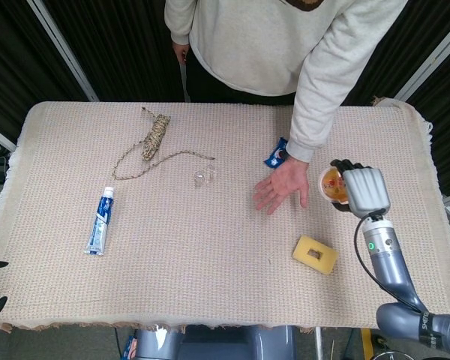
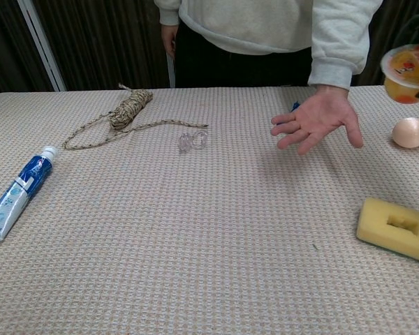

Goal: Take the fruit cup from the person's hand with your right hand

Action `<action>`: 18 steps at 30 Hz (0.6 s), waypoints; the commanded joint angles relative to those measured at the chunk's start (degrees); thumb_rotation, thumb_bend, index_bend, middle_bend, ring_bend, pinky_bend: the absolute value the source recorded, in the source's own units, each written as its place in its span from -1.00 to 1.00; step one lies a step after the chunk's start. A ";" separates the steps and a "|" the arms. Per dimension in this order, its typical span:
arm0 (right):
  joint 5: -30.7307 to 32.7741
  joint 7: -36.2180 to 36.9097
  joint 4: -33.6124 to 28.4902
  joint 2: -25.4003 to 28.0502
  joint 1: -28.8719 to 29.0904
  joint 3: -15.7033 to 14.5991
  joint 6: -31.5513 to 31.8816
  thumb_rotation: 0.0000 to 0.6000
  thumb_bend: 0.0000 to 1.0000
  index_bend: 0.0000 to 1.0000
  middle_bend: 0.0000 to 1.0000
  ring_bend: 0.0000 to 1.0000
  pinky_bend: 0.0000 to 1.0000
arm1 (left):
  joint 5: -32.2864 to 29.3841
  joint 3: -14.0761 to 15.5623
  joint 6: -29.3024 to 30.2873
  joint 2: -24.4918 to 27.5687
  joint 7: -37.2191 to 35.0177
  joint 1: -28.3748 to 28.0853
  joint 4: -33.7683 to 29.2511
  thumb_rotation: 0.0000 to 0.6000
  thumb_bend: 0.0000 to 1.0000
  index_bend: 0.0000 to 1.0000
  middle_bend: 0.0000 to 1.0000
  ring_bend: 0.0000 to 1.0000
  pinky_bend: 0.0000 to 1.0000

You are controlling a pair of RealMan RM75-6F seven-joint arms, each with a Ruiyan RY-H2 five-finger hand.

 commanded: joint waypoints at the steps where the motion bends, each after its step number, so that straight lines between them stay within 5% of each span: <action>1: 1.94 1.12 0.38 0.40 -1.49 -1.09 -1.07 1.00 -0.64 0.25 0.09 -0.02 0.08 | -0.04 -0.02 0.02 -0.02 0.15 0.01 -0.05 1.00 -0.26 -0.51 -1.00 -1.00 -1.00; 5: 2.24 1.46 2.03 -1.19 -2.28 -2.03 -1.90 1.00 -0.64 0.12 -0.08 -0.17 -0.09 | -0.13 -0.06 0.08 -0.08 0.38 0.06 -0.11 1.00 -0.26 -0.51 -1.00 -1.00 -1.00; 11: 1.65 1.46 3.09 -3.52 -2.41 -2.97 -3.82 1.00 -0.71 -0.44 -0.72 -0.93 -0.67 | -0.17 -0.08 0.09 -0.11 0.48 0.07 -0.11 1.00 -0.27 -0.51 -1.00 -1.00 -1.00; 18: -0.92 0.54 3.90 -4.53 -2.76 -2.70 -1.71 1.00 -0.80 -0.70 -1.00 -1.00 -0.88 | -0.05 -0.05 0.12 -0.11 0.11 0.06 0.06 1.00 -0.27 -0.52 -1.00 -1.00 -1.00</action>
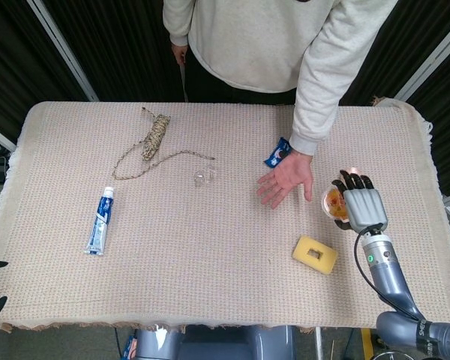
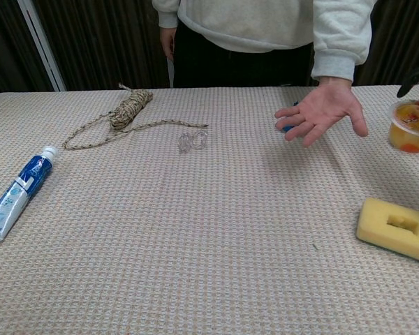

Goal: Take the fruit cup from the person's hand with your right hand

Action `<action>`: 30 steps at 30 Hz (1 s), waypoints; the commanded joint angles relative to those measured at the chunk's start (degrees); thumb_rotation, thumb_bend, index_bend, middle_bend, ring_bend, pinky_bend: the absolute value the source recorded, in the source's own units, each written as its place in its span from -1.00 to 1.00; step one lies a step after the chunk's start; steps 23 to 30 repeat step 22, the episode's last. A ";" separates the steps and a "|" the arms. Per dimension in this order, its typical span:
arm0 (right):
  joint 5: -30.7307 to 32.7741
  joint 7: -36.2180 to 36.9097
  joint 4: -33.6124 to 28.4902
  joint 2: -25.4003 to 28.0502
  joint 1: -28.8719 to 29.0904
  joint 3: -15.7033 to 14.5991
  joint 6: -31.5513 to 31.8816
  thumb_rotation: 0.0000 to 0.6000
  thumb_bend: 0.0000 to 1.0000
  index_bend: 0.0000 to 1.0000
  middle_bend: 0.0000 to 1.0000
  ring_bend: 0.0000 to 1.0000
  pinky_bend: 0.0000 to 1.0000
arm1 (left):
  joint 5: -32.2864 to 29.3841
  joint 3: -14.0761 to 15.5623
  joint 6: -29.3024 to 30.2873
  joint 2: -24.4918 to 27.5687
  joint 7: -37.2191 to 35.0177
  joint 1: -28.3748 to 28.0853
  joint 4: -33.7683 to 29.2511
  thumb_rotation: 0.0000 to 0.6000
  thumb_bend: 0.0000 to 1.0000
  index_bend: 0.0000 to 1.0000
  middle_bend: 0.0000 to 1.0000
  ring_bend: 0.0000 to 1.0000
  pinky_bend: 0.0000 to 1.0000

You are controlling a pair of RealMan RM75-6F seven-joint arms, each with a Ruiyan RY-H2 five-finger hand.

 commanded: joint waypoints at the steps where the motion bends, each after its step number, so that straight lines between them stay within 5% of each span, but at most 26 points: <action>1: -1.85 -0.09 0.22 -0.17 -0.59 0.09 1.70 1.00 -0.80 -0.70 -1.00 -1.00 -0.88 | 0.03 0.00 -0.01 -0.01 -0.05 -0.02 0.06 1.00 -0.27 -0.52 -1.00 -1.00 -1.00; 12: -13.49 4.63 -1.03 5.18 -8.01 -4.49 10.14 1.00 -0.80 -0.70 -1.00 -1.00 -0.95 | -0.04 -0.04 0.04 -0.08 0.13 0.01 0.07 1.00 -0.27 -0.52 -1.00 -1.00 -1.00; 19: -26.04 13.70 10.02 2.85 -16.62 -9.18 22.71 1.00 -0.81 -0.77 -1.00 -1.00 -1.00 | -0.13 -0.08 -0.01 -0.11 0.38 -0.01 -0.06 1.00 -0.27 -0.52 -1.00 -1.00 -1.00; 22: -26.49 18.78 14.17 1.00 -18.56 -8.75 23.55 1.00 -0.80 -0.89 -1.00 -1.00 -1.00 | 0.03 0.00 0.21 -0.06 0.26 0.11 -0.05 1.00 -0.27 -0.53 -1.00 -1.00 -1.00; 30: -26.49 18.78 14.17 1.00 -18.56 -8.75 23.55 1.00 -0.80 -0.89 -1.00 -1.00 -1.00 | 0.03 0.00 0.21 -0.06 0.26 0.11 -0.05 1.00 -0.27 -0.53 -1.00 -1.00 -1.00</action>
